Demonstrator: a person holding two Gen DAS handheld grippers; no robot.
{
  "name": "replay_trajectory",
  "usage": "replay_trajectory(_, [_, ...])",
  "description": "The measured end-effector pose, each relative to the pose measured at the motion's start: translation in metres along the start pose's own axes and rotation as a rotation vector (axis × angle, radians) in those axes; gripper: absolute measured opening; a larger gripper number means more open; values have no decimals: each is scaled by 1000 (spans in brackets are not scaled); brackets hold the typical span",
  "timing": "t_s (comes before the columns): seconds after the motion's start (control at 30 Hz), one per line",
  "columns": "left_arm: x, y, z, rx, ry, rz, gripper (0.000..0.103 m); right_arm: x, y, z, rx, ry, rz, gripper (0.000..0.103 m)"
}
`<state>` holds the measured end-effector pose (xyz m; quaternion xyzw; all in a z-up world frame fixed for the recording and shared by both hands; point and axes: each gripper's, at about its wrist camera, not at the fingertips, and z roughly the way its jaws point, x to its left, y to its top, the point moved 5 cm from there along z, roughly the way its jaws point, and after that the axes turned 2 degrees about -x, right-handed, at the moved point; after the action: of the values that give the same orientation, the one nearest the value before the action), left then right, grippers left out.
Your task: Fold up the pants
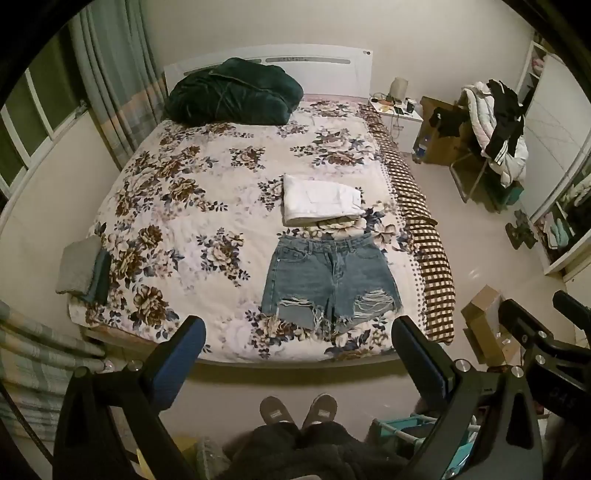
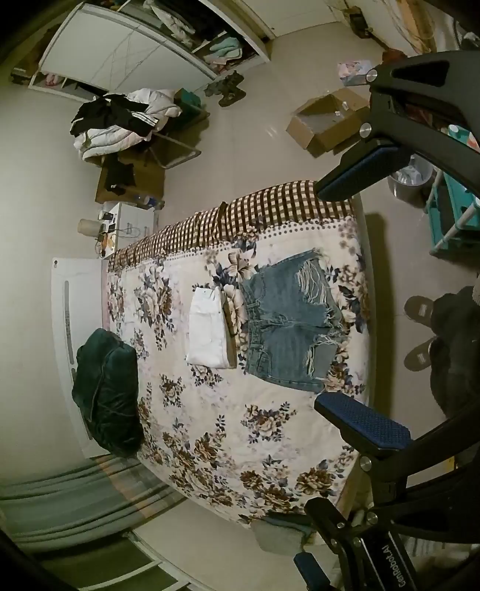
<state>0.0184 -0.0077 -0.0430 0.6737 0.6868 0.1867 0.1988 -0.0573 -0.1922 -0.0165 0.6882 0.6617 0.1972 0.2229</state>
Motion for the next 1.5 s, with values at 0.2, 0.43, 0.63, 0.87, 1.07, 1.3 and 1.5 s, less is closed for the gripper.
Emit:
replay_trajectory(0.2, [-1,-1,0,-1,0,4,103,1,1,-3,-4,-5,-2,103])
replay_trajectory(0.43, [-5,0,-3,-4,-1,5,103,0,1,-6,-6,-9,-3,103])
replay_trajectory(0.63, [-5,0,-3,-3,-1,4,103,-5,11,-13,-8,-11,-8,103])
replay_trajectory(0.87, [-4,0,-3,-6,-3,4,103,-5,12,-15,-10,-9,-8,103])
replay_trajectory(1.07, [-4,0,-3,-7,-5,4,103,-4,12,-16,-15,-11,-8,103])
replay_trajectory(1.3, [-3,0,-3,-8,-6,3,103,-2,16,-18,-16,-9,-10,103])
replay_trajectory(1.5, [-4,-1,-4,-11,-6,3,103,-2,16,-19,-19,-10,-10,103])
